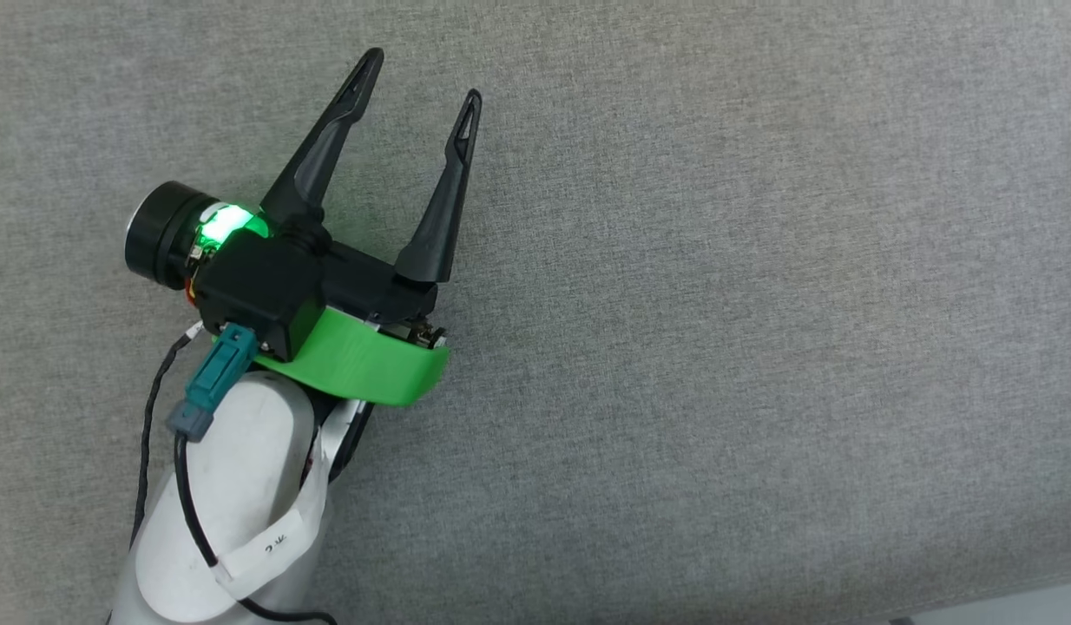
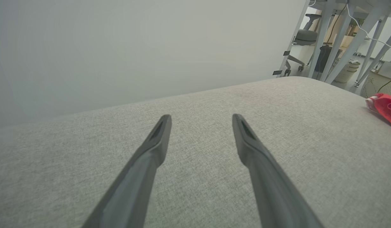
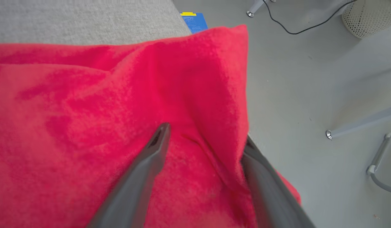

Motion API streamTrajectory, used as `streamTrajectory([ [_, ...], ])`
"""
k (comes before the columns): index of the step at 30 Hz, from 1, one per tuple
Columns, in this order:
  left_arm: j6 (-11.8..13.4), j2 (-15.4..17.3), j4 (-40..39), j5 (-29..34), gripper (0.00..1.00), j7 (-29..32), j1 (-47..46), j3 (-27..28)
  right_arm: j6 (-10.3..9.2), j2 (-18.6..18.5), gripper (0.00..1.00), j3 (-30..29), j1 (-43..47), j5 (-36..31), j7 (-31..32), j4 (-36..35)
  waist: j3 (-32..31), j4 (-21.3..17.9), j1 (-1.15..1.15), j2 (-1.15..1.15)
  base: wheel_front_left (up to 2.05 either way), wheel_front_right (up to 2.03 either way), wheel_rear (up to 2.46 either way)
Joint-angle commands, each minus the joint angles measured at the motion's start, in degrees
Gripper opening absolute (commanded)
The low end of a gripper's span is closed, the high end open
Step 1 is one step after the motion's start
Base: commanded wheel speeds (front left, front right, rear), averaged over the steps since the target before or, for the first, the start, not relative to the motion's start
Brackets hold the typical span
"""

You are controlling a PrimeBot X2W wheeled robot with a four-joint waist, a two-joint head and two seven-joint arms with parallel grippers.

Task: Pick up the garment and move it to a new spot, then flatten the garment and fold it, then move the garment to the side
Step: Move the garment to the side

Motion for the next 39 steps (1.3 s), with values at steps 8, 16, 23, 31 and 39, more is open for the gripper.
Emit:
streamTrajectory([
  [8, 2.0, -2.0, 3.5, -2.6, 1.00, -2.4, 3.8, 0.2, -0.05, 1.8, 1.00, -3.1, 1.6, -5.9, -10.0, 4.0, -10.4, 1.7, -0.01, 0.00, 0.00, 0.00, 0.00],
  [16, 4.9, -2.8, 6.3, -4.6, 1.00, -3.7, 9.7, 2.2, -0.05, 6.7, 1.00, -2.5, 9.5, -6.1, -16.3, 1.0, -19.8, 3.4, -0.01, 0.00, 0.00, 0.00, 0.00],
  [23, 7.6, -2.7, 7.4, -6.6, 1.00, -3.8, 16.2, 4.6, -0.05, 14.9, 1.00, -2.0, 18.4, -8.1, -18.3, -7.8, -26.4, 4.1, -0.01, 0.00, 0.00, 0.00, 0.00],
  [31, 9.4, -2.7, 8.5, -8.1, 1.00, -4.0, 21.9, 6.1, -0.05, 23.1, 1.00, 0.7, 28.4, -12.3, -14.2, -23.3, -30.9, 5.8, -0.01, 0.00, 0.00, 0.00, 0.00],
  [39, 9.7, -2.3, 10.9, -9.0, 1.00, -4.2, 23.9, 6.4, -0.05, 27.2, 1.00, 5.9, 33.5, -13.8, -10.6, -36.4, -34.1, 8.6, -0.01, 0.00, 0.00, 0.00, 0.00],
])
